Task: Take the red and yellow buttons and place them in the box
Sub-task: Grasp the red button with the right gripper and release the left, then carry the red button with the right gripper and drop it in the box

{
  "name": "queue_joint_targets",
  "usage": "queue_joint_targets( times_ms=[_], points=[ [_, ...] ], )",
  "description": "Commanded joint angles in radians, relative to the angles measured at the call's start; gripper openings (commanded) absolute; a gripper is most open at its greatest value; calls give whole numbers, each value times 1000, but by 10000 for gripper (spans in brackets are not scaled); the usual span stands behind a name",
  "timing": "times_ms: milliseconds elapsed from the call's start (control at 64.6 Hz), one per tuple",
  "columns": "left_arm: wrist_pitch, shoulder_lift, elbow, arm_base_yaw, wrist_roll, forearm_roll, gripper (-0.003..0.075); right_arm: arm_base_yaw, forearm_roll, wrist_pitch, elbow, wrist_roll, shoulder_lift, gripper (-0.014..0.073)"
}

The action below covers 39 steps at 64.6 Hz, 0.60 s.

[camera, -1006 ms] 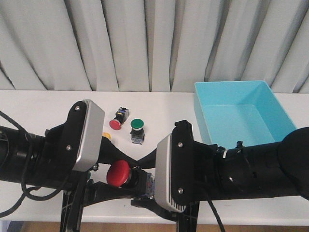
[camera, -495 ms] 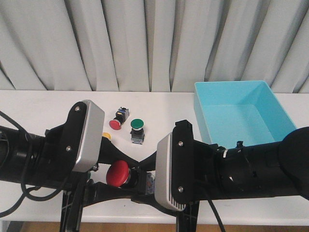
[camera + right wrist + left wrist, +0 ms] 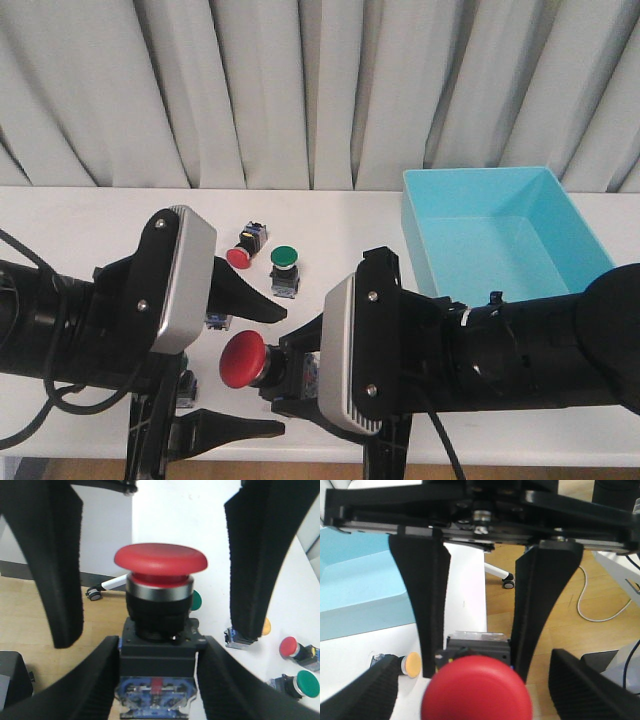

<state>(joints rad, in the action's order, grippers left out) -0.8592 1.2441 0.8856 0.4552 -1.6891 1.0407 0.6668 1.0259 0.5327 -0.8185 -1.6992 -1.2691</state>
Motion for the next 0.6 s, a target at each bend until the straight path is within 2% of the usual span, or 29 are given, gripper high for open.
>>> queue_joint_targets(
  times_ms=[0, 186, 325, 433, 588],
  points=[
    [34, -21, 22, 4, 7, 52, 606, -2, -14, -30, -31, 39, 20, 243],
    [88, -21, 22, 4, 53, -30, 596, -32, -141, -41, -31, 211, 35, 245],
    [127, -21, 22, 4, 120, -136, 590, -100, -267, -23, -31, 383, 76, 245],
    [159, -21, 22, 4, 156, -194, 590, -197, -379, -23, -34, 611, 96, 245],
    [170, -21, 22, 4, 158, -206, 590, -418, -610, 16, -116, 1088, 54, 245]
  ],
)
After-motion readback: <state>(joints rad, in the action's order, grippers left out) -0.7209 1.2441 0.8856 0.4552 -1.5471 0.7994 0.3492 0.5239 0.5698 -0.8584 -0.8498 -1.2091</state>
